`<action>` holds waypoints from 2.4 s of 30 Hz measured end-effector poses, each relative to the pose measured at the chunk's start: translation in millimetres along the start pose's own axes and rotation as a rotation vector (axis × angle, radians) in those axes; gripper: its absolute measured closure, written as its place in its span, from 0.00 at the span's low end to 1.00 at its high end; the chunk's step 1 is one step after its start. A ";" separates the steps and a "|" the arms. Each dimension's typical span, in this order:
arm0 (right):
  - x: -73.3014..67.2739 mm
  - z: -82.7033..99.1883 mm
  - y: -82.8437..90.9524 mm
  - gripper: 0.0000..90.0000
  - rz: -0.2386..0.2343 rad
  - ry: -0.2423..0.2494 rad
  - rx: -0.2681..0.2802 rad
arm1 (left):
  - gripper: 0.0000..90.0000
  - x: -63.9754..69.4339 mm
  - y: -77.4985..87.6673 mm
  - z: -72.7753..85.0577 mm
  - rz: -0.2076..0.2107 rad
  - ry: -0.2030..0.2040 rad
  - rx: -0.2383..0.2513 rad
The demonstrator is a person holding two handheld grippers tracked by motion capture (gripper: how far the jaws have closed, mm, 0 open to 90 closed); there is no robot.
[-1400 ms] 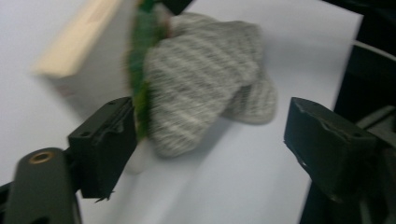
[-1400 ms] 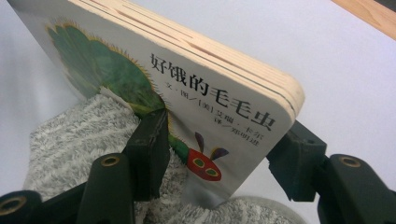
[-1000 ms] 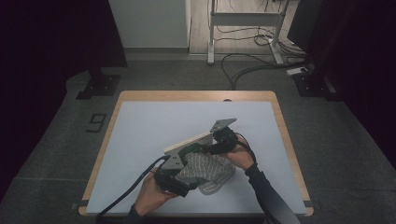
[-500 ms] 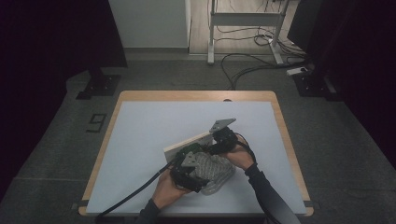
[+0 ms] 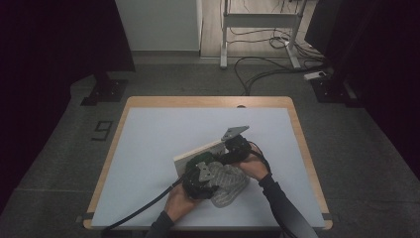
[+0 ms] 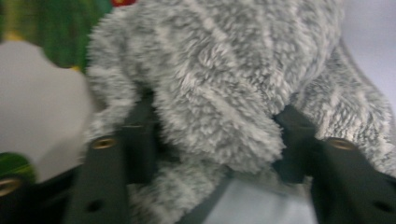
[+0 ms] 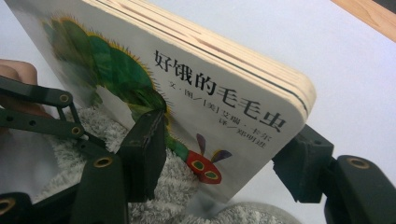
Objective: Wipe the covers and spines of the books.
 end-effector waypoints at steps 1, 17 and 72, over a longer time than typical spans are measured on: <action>0.1 0.2 0.0 0.42 -0.001 0.000 0.001 | 0.64 -1.7 0.4 -0.4 -0.008 0.008 0.002; -0.4 1.9 3.3 0.45 -0.010 -0.002 0.009 | 0.82 -6.3 51.1 0.7 0.125 0.046 0.013; -5.2 4.6 7.3 0.45 -0.001 0.003 0.021 | 0.81 -97.8 82.9 61.0 -0.022 0.169 -0.071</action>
Point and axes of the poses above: each handheld gripper's, and its own axes: y roughly backward along the jaws, z roughly out of its underside, x roughly to its right, the point moved 7 cm from there along -y, roughly forward along the jaws, and after that the axes turned 11 degrees about y, right-handed, at the moved point
